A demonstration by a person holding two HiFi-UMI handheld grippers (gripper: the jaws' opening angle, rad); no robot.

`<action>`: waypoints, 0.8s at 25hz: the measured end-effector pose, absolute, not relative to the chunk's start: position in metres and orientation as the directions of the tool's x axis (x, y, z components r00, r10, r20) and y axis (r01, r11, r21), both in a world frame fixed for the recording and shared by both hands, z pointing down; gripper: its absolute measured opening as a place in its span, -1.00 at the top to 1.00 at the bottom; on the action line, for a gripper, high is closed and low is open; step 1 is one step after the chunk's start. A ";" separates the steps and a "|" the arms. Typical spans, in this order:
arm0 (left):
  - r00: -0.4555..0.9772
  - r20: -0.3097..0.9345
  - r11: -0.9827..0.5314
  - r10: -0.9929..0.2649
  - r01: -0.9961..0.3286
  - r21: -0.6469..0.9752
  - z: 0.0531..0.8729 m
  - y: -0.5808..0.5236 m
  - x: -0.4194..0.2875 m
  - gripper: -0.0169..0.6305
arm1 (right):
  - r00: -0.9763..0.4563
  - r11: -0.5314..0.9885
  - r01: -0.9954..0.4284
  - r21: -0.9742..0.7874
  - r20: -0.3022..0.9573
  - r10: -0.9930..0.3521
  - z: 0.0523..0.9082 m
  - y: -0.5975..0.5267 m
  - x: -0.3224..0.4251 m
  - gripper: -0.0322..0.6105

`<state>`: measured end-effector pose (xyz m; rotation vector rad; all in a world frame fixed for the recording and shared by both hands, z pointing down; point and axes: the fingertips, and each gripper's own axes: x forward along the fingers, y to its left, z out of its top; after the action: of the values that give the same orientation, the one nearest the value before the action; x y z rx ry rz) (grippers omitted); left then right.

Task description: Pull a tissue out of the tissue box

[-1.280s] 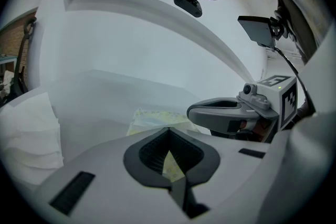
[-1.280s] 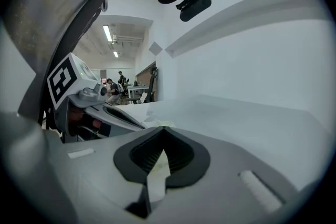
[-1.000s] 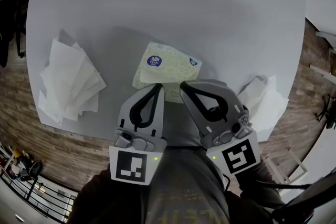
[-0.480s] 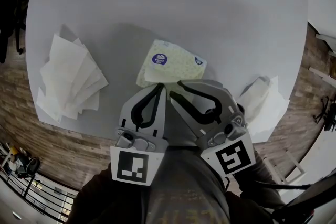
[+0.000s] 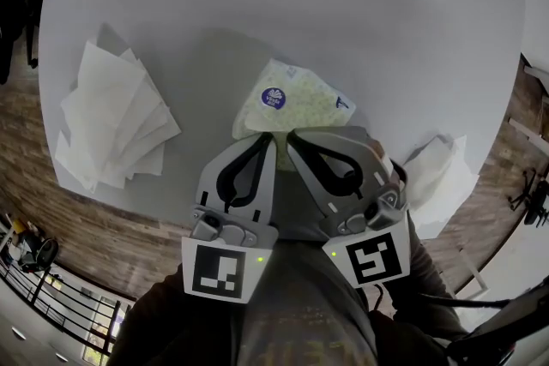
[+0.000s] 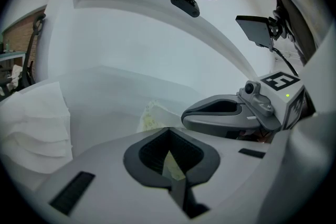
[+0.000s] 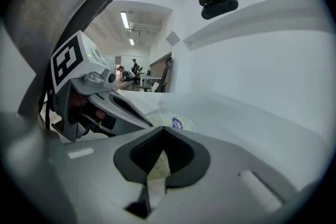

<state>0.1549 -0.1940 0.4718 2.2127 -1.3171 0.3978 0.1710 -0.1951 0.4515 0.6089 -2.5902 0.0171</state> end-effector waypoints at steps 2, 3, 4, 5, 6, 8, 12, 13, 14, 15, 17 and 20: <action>0.481 0.500 -0.386 -0.720 -0.877 0.288 0.472 -0.195 0.155 0.95 | -0.791 0.900 -0.422 0.106 0.442 -0.423 0.446 -0.194 0.172 0.89; 0.482 0.500 -0.388 -0.719 -0.876 0.287 0.471 -0.195 0.156 0.95 | -0.792 0.899 -0.425 0.110 0.435 -0.428 0.442 -0.194 0.173 0.89; 0.483 0.500 -0.389 -0.719 -0.875 0.287 0.471 -0.196 0.157 0.95 | -0.794 0.897 -0.429 0.110 0.428 -0.432 0.438 -0.194 0.173 0.89; 0.485 0.500 -0.391 -0.718 -0.875 0.287 0.470 -0.196 0.159 0.95 | -0.796 0.895 -0.434 0.106 0.421 -0.436 0.434 -0.194 0.174 0.89; 0.487 0.499 -0.393 -0.717 -0.873 0.288 0.469 -0.196 0.160 0.95 | -0.798 0.892 -0.441 0.097 0.413 -0.439 0.429 -0.194 0.176 0.89; 0.492 0.496 -0.398 -0.716 -0.871 0.289 0.467 -0.197 0.164 0.95 | -0.804 0.887 -0.456 0.075 0.394 -0.446 0.421 -0.194 0.179 0.89; 0.503 0.494 -0.412 -0.709 -0.865 0.288 0.464 -0.196 0.171 0.95 | -0.814 0.883 -0.467 0.051 0.367 -0.451 0.404 -0.193 0.183 0.89; 0.503 0.494 -0.411 -0.710 -0.864 0.290 0.463 -0.196 0.172 0.95 | -0.816 0.882 -0.468 0.049 0.361 -0.453 0.399 -0.192 0.183 0.89; 0.502 0.492 -0.409 -0.711 -0.865 0.291 0.462 -0.197 0.172 0.95 | -0.818 0.882 -0.470 0.045 0.354 -0.454 0.394 -0.192 0.184 0.89; 0.502 0.488 -0.409 -0.714 -0.865 0.292 0.460 -0.197 0.173 0.95 | -0.820 0.881 -0.471 0.041 0.347 -0.455 0.389 -0.192 0.185 0.89; 0.502 0.479 -0.410 -0.720 -0.865 0.290 0.453 -0.198 0.174 0.95 | -0.826 0.882 -0.471 0.037 0.332 -0.455 0.375 -0.192 0.185 0.89; 0.504 0.456 -0.414 -0.734 -0.864 0.288 0.437 -0.200 0.174 0.95 | -0.837 0.882 -0.470 0.022 0.305 -0.454 0.350 -0.192 0.183 0.89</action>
<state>0.1743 -0.1997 0.4370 2.2627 -1.3100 0.3546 0.1835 -0.1924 0.3496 0.6919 -2.7487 0.0773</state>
